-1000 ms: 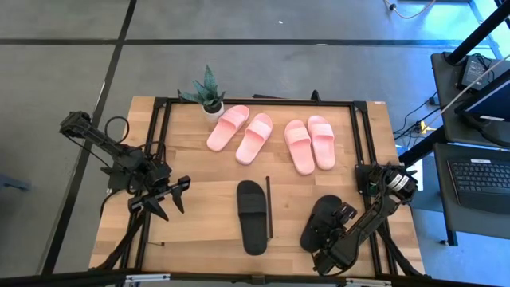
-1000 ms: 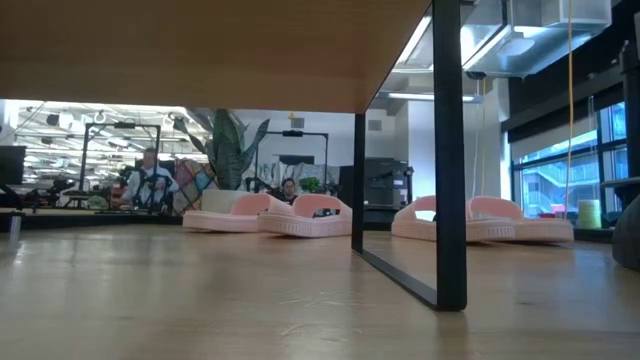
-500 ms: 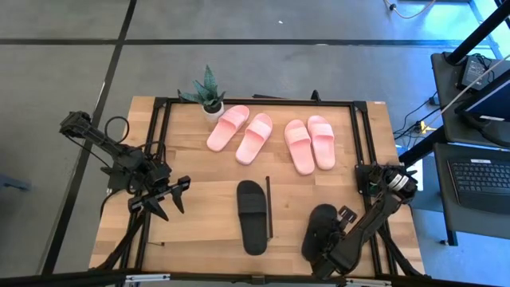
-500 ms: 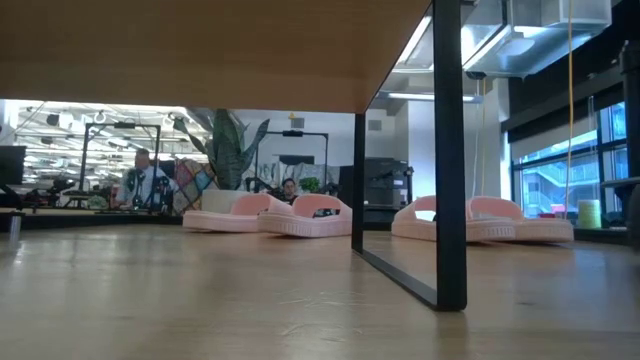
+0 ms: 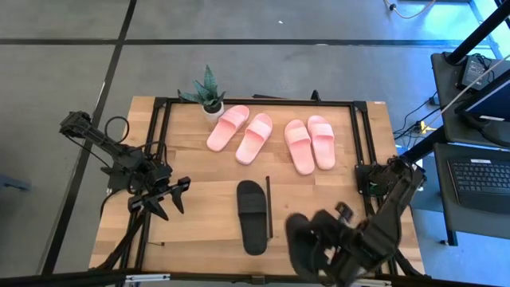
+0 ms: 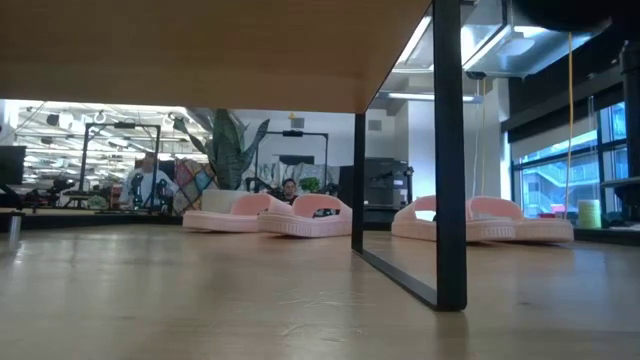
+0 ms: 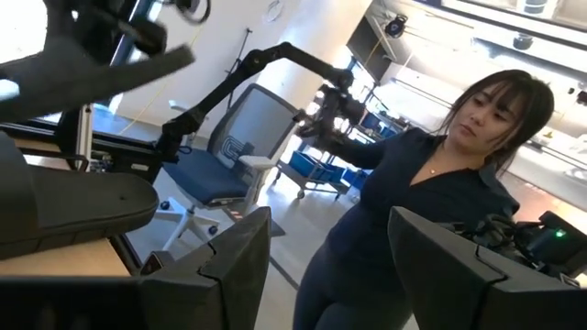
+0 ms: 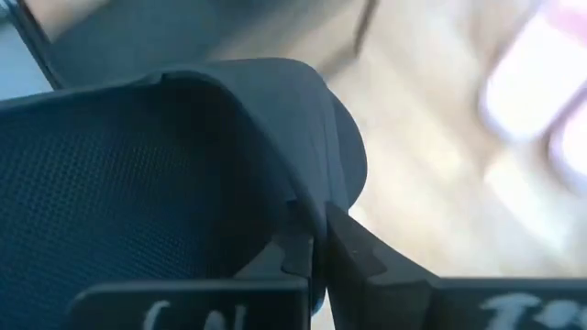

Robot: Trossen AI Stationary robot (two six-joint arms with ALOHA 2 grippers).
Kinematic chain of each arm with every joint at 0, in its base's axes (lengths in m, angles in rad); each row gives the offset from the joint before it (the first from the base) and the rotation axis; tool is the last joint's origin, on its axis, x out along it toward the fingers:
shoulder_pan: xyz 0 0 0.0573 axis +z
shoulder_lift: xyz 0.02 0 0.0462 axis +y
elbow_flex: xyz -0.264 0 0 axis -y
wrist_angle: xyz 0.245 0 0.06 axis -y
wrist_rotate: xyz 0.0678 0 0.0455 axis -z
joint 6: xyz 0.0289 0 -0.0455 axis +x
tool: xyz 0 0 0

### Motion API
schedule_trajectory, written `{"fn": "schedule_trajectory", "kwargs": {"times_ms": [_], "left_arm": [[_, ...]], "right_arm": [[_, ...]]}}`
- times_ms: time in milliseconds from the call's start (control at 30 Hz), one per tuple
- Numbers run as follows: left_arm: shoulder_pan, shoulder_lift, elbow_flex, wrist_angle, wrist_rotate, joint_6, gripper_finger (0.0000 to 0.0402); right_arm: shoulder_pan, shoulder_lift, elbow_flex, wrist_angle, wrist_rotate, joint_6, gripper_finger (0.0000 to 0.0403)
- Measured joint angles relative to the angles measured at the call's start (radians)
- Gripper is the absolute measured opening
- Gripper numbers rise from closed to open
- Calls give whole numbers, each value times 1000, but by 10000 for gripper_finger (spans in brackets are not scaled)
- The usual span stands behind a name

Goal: Pick and place slides into the shelf
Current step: Put the black slide on the shelf

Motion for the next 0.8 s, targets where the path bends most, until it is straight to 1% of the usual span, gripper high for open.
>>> {"fn": "schedule_trajectory", "kwargs": {"times_ms": [133,267,367,467,633,733,800], "left_arm": [[0,0,0,0,0,-26,211],[0,0,0,0,0,-27,211],[0,0,0,0,0,-27,211],[0,0,0,0,0,-27,211],[0,0,0,0,0,-27,211],[0,0,0,1,0,-34,211],[0,0,0,1,0,-54,211]], "right_arm": [[-78,0,99,-1,81,-176,13],[-167,0,188,-1,137,-379,13],[-233,0,240,17,211,-533,13],[-297,1,254,147,250,-723,13],[-381,28,240,476,219,-1042,13],[-401,56,239,584,218,-1169,13],[-405,72,239,604,217,-1213,13]]}}
